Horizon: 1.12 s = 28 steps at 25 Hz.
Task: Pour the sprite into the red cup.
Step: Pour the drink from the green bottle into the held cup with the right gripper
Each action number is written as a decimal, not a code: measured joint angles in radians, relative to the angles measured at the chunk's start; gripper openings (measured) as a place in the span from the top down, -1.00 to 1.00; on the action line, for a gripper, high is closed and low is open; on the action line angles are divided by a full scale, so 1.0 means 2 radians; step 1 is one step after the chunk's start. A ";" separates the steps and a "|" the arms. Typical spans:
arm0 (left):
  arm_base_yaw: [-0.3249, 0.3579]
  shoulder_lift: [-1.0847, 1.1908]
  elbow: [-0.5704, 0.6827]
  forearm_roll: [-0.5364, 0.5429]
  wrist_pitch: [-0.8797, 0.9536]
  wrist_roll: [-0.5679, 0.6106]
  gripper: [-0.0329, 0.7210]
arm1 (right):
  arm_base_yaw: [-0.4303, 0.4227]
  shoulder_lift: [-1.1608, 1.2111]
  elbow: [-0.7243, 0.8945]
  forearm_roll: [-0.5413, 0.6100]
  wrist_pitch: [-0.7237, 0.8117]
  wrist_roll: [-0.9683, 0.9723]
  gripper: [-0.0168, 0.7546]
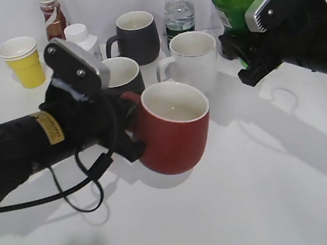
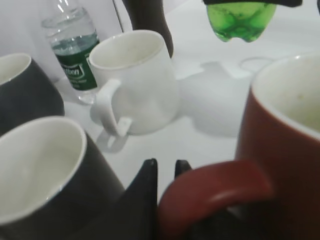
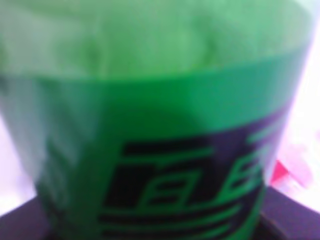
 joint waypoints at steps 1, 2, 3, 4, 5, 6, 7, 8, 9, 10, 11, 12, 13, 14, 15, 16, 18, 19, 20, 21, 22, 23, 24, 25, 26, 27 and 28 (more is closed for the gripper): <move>0.000 0.004 -0.005 0.000 -0.001 0.000 0.71 | 0.000 0.000 -0.004 -0.001 0.005 -0.013 -0.16; 0.000 0.008 -0.008 0.000 -0.006 0.000 0.71 | 0.000 0.000 -0.008 -0.001 0.008 -0.027 -0.16; 0.000 0.011 -0.009 0.000 -0.013 0.000 0.71 | 0.000 0.002 -0.011 -0.002 0.010 -0.041 -0.16; 0.000 0.014 -0.009 0.000 -0.019 0.000 0.71 | 0.000 0.003 -0.014 -0.005 0.010 -0.055 -0.16; 0.001 0.016 -0.010 0.000 -0.025 0.000 0.71 | 0.000 0.004 -0.016 -0.009 0.011 -0.065 -0.16; 0.003 0.017 -0.010 0.000 -0.026 0.000 0.71 | 0.000 0.005 -0.016 -0.015 0.011 -0.078 -0.16; 0.006 0.017 -0.010 -0.001 -0.027 0.000 0.71 | 0.000 0.008 -0.016 -0.023 0.011 -0.093 -0.16; 0.010 0.017 -0.010 -0.004 -0.028 0.000 0.71 | 0.000 0.012 -0.016 -0.029 0.010 -0.104 -0.16; 0.014 0.017 -0.010 -0.011 -0.028 0.000 0.71 | 0.000 0.016 -0.016 -0.032 0.007 -0.115 -0.16; 0.020 0.017 -0.010 -0.019 -0.028 0.000 0.71 | 0.000 0.022 -0.017 -0.034 0.004 -0.123 -0.16; 0.026 0.017 -0.010 -0.024 -0.028 0.000 0.71 | 0.000 0.026 -0.018 -0.037 0.003 -0.128 -0.16; 0.033 0.017 -0.010 -0.028 -0.028 0.000 0.71 | 0.000 0.030 -0.021 -0.041 0.003 -0.132 -0.16; 0.038 0.017 -0.010 -0.032 -0.028 0.000 0.71 | 0.000 0.032 -0.025 -0.044 0.003 -0.136 -0.16; 0.043 0.017 -0.010 -0.033 -0.028 0.000 0.71 | 0.000 0.034 -0.028 -0.047 0.003 -0.143 -0.16; 0.046 0.017 -0.010 -0.034 -0.028 0.000 0.71 | 0.000 0.035 -0.033 -0.049 0.002 -0.149 -0.16; 0.048 0.017 -0.010 -0.034 -0.028 0.000 0.71 | 0.000 0.038 -0.037 -0.050 -0.001 -0.158 -0.16; 0.049 0.017 -0.010 -0.034 -0.028 0.000 0.71 | 0.000 0.044 -0.048 -0.054 -0.001 -0.173 -0.16; 0.049 0.017 -0.010 -0.034 -0.028 0.000 0.71 | 0.000 0.048 -0.055 -0.057 -0.001 -0.180 -0.16; 0.049 0.017 -0.010 -0.032 -0.028 0.000 0.71 | 0.000 0.052 -0.061 -0.061 -0.001 -0.188 -0.16; 0.049 0.017 -0.010 -0.029 -0.028 0.000 0.71 | 0.000 0.054 -0.065 -0.068 -0.001 -0.198 -0.16; 0.050 0.017 -0.010 -0.023 -0.028 0.000 0.71 | 0.000 0.056 -0.068 -0.077 -0.001 -0.205 -0.16; 0.050 0.017 -0.010 -0.019 -0.028 0.000 0.71 | 0.000 0.056 -0.071 -0.086 -0.001 -0.212 -0.16; 0.050 0.017 -0.010 -0.015 -0.028 0.000 0.71 | 0.000 0.056 -0.073 -0.095 -0.001 -0.215 -0.16; 0.050 0.017 -0.010 -0.011 -0.028 0.000 0.71 | 0.000 0.056 -0.075 -0.105 -0.002 -0.218 -0.16; 0.050 0.017 -0.010 -0.010 -0.028 0.000 0.71 | 0.000 0.056 -0.075 -0.110 -0.004 -0.220 -0.16; 0.050 0.017 -0.010 -0.010 -0.028 0.000 0.71 | 0.000 0.056 -0.075 -0.114 -0.004 -0.224 -0.16; 0.050 0.017 -0.010 -0.010 -0.028 0.000 0.71 | 0.000 0.056 -0.075 -0.117 -0.004 -0.230 -0.16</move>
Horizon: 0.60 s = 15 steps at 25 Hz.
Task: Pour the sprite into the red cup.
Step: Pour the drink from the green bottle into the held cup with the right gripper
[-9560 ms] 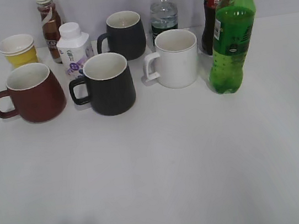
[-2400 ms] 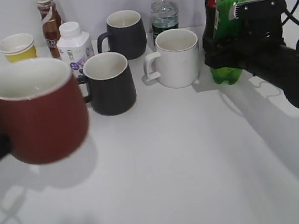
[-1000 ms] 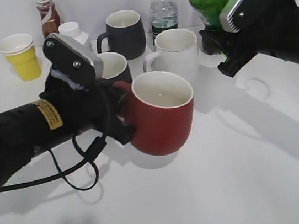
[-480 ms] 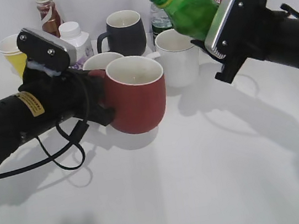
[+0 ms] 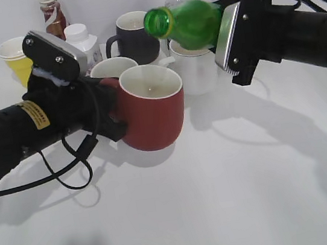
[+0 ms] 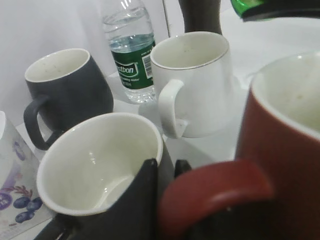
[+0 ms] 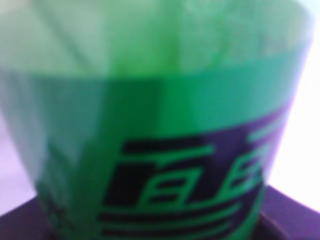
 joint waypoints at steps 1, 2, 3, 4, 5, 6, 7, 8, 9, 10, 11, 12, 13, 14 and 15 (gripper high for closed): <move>0.000 0.000 0.000 0.002 0.000 0.000 0.71 | 0.000 0.000 0.000 -0.002 0.000 -0.007 -0.16; 0.000 0.000 0.000 0.005 0.000 0.000 0.71 | 0.000 0.000 0.000 -0.003 0.000 -0.017 -0.16; 0.000 0.000 0.000 0.011 0.000 0.000 0.71 | 0.000 0.000 0.000 -0.003 0.000 -0.026 -0.16; 0.000 0.000 0.000 0.017 0.000 0.000 0.71 | 0.000 0.000 0.000 -0.003 0.000 -0.032 -0.16; 0.000 0.000 0.000 0.020 0.000 0.000 0.71 | 0.000 0.000 0.000 -0.003 0.000 -0.035 -0.16; 0.000 0.000 0.000 0.023 0.000 0.000 0.71 | 0.000 0.000 0.000 -0.003 0.000 -0.038 -0.16; 0.000 0.000 0.000 0.025 0.000 0.000 0.71 | 0.000 0.000 0.000 -0.002 0.000 -0.039 -0.16; 0.000 0.000 0.000 0.025 0.000 0.000 0.71 | 0.000 0.000 0.000 -0.002 0.000 -0.040 -0.16; 0.000 0.000 0.000 0.025 0.000 0.000 0.71 | 0.000 0.000 0.000 -0.002 0.000 -0.041 -0.16; 0.000 0.000 0.000 0.025 0.000 0.000 0.71 | 0.000 0.000 0.000 -0.002 0.000 -0.042 -0.16; 0.000 0.000 0.000 0.025 0.000 0.000 0.71 | 0.000 0.000 0.000 -0.002 0.000 -0.042 -0.16; 0.000 0.000 0.000 0.026 0.000 0.000 0.71 | 0.000 0.000 0.000 -0.002 0.000 -0.042 -0.16; 0.000 0.000 0.000 0.026 0.000 0.000 0.71 | 0.000 0.000 0.000 -0.002 0.000 -0.043 -0.16; 0.000 0.000 0.000 0.026 0.000 0.000 0.71 | 0.000 0.000 0.000 -0.002 0.000 -0.045 -0.16; 0.000 0.000 0.000 0.026 0.000 0.000 0.71 | 0.000 0.000 0.000 -0.002 0.000 -0.050 -0.16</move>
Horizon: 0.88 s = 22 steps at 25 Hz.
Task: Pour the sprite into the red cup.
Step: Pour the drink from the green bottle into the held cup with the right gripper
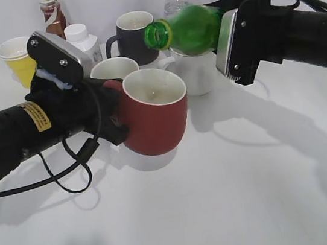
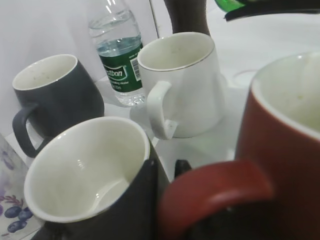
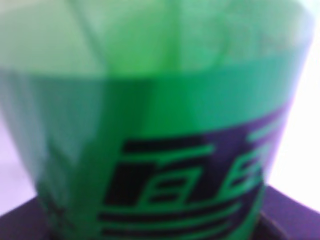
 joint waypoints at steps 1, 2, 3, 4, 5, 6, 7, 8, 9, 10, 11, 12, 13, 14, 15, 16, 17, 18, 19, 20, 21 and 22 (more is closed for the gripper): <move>0.000 0.000 0.000 0.000 0.000 0.000 0.71 | 0.000 0.000 0.000 0.000 0.000 -0.008 -0.16; 0.000 0.000 0.000 0.000 0.000 0.000 0.71 | 0.000 0.000 0.000 0.001 0.001 -0.017 -0.16; 0.000 0.000 0.000 0.000 0.000 0.000 0.71 | 0.000 0.000 0.000 0.001 0.001 -0.024 -0.16; 0.000 0.000 0.000 0.000 0.000 0.000 0.71 | 0.000 0.000 0.000 0.001 0.001 -0.030 -0.16; 0.000 0.000 0.002 0.000 -0.005 0.000 0.71 | 0.000 0.000 0.000 0.001 0.001 -0.035 -0.16; 0.000 0.000 0.005 0.000 -0.013 0.000 0.71 | 0.000 0.000 0.000 0.001 0.001 -0.041 -0.16; 0.000 0.000 0.009 0.000 -0.023 0.000 0.71 | 0.000 0.000 0.000 0.001 0.001 -0.048 -0.16; 0.000 0.000 0.016 0.000 -0.034 0.000 0.71 | 0.000 0.000 0.000 0.001 0.001 -0.054 -0.16; 0.000 0.000 0.022 0.000 -0.042 0.000 0.71 | 0.000 0.000 0.000 0.001 0.001 -0.060 -0.16; 0.000 0.000 0.026 0.000 -0.046 0.000 0.71 | 0.000 0.000 0.000 0.001 0.001 -0.066 -0.16; 0.000 0.000 0.029 0.000 -0.048 0.000 0.71 | 0.000 0.000 0.000 0.001 0.001 -0.072 -0.16; 0.000 0.000 0.030 0.000 -0.049 0.000 0.71 | 0.000 0.000 0.000 0.001 0.001 -0.079 -0.16; 0.000 0.000 0.031 0.001 -0.052 0.000 0.71 | 0.000 0.000 0.000 0.001 0.001 -0.085 -0.16; 0.000 0.000 0.031 0.002 -0.055 0.000 0.71 | 0.000 0.000 0.000 0.001 0.001 -0.093 -0.16; 0.000 0.000 0.031 0.005 -0.058 0.000 0.71 | 0.000 0.000 0.000 0.001 0.001 -0.100 -0.16; 0.000 0.000 0.031 0.010 -0.061 0.000 0.71 | 0.000 0.000 0.000 0.002 0.001 -0.108 -0.16; 0.000 0.000 0.031 0.019 -0.063 0.000 0.71 | 0.000 0.000 0.000 0.002 0.001 -0.116 -0.16; 0.000 0.000 0.031 0.027 -0.063 0.000 0.71 | 0.000 0.000 0.000 0.002 0.001 -0.125 -0.16; 0.000 0.000 0.031 0.032 -0.063 0.000 0.71 | 0.000 0.000 0.000 0.002 0.001 -0.132 -0.16; 0.000 0.000 0.031 0.036 -0.063 0.000 0.71 | 0.000 0.000 0.000 0.002 0.001 -0.140 -0.16; 0.000 0.000 0.031 0.038 -0.063 0.000 0.71 | 0.000 0.000 0.000 0.002 0.001 -0.146 -0.16; 0.000 0.000 0.031 0.040 -0.063 0.000 0.71 | 0.000 0.000 0.000 0.002 0.001 -0.154 -0.16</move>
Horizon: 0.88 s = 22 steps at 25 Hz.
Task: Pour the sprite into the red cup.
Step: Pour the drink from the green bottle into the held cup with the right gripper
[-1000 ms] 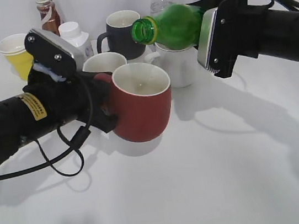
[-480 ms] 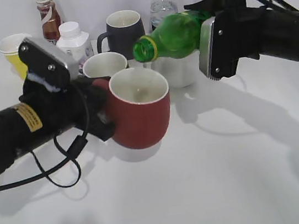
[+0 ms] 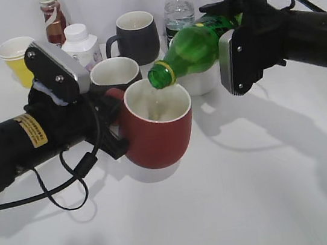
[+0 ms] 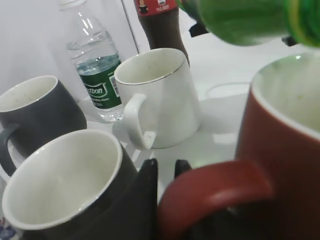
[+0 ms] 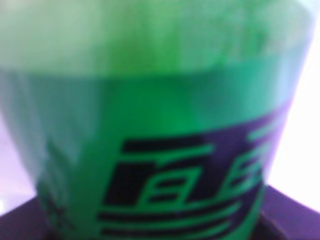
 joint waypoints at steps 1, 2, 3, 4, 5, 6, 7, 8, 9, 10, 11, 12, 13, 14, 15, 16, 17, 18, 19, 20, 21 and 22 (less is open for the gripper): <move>0.000 0.000 0.000 0.000 0.000 0.000 0.71 | 0.000 0.000 0.000 0.000 0.000 -0.006 -0.16; 0.000 0.000 0.000 0.002 0.000 0.000 0.71 | 0.000 0.000 0.000 0.000 0.000 -0.011 -0.16; 0.000 0.000 0.000 0.005 0.000 0.000 0.71 | 0.000 0.000 0.000 0.000 0.000 -0.014 -0.16; 0.000 0.000 0.000 0.008 0.000 0.000 0.71 | 0.000 0.000 0.000 0.000 0.000 -0.017 -0.16; 0.000 0.000 0.000 0.013 0.000 0.000 0.71 | 0.000 0.000 0.000 0.000 0.000 -0.020 -0.16; 0.000 0.000 0.000 0.020 0.000 0.000 0.71 | 0.000 0.000 0.000 0.000 0.000 -0.023 -0.16; 0.000 0.000 0.000 0.024 0.000 0.000 0.71 | 0.000 0.000 0.000 0.000 0.000 -0.029 -0.16; 0.000 0.000 0.000 0.026 0.000 0.000 0.71 | 0.000 0.000 0.000 0.000 -0.001 -0.032 -0.16; 0.000 0.000 0.000 0.027 0.000 0.000 0.71 | 0.000 0.000 0.000 0.001 -0.001 -0.035 -0.16; 0.000 0.000 0.000 0.028 0.000 0.000 0.71 | 0.000 0.000 0.000 0.003 -0.001 -0.039 -0.16; 0.000 0.000 0.000 0.028 0.000 -0.002 0.71 | 0.000 0.000 0.000 0.006 -0.002 -0.042 -0.16; 0.000 0.000 0.000 0.029 0.000 -0.005 0.71 | 0.000 0.000 0.000 0.011 -0.003 -0.047 -0.15; 0.000 0.000 0.000 0.030 0.000 -0.009 0.71 | 0.000 0.000 0.000 0.013 -0.003 -0.052 -0.15; 0.000 0.000 0.000 0.030 0.000 -0.012 0.71 | 0.000 0.000 0.000 0.017 -0.004 -0.056 -0.15; 0.000 0.000 0.000 0.031 0.000 -0.015 0.71 | 0.000 0.000 0.000 0.020 -0.005 -0.059 -0.15; 0.000 0.000 0.000 0.034 0.000 -0.016 0.71 | 0.000 0.000 0.000 0.022 -0.006 -0.060 -0.15; 0.000 0.000 0.000 0.037 0.001 -0.017 0.71 | 0.000 0.000 0.000 0.023 -0.007 -0.061 -0.15; 0.000 0.000 0.000 0.040 0.001 -0.017 0.71 | 0.000 0.000 0.000 0.024 -0.007 -0.062 -0.15; 0.000 0.000 0.000 0.043 0.001 -0.017 0.71 | 0.000 0.000 0.000 0.024 -0.007 -0.063 -0.15; 0.000 0.000 0.000 0.045 0.001 -0.017 0.71 | 0.000 0.000 0.000 0.024 -0.007 -0.064 -0.15; 0.000 0.000 0.000 0.045 0.001 -0.018 0.71 | 0.000 0.000 0.000 0.025 -0.007 -0.065 -0.15; 0.000 0.000 0.000 0.045 0.002 -0.018 0.71 | 0.000 0.000 0.000 0.027 -0.007 -0.068 -0.15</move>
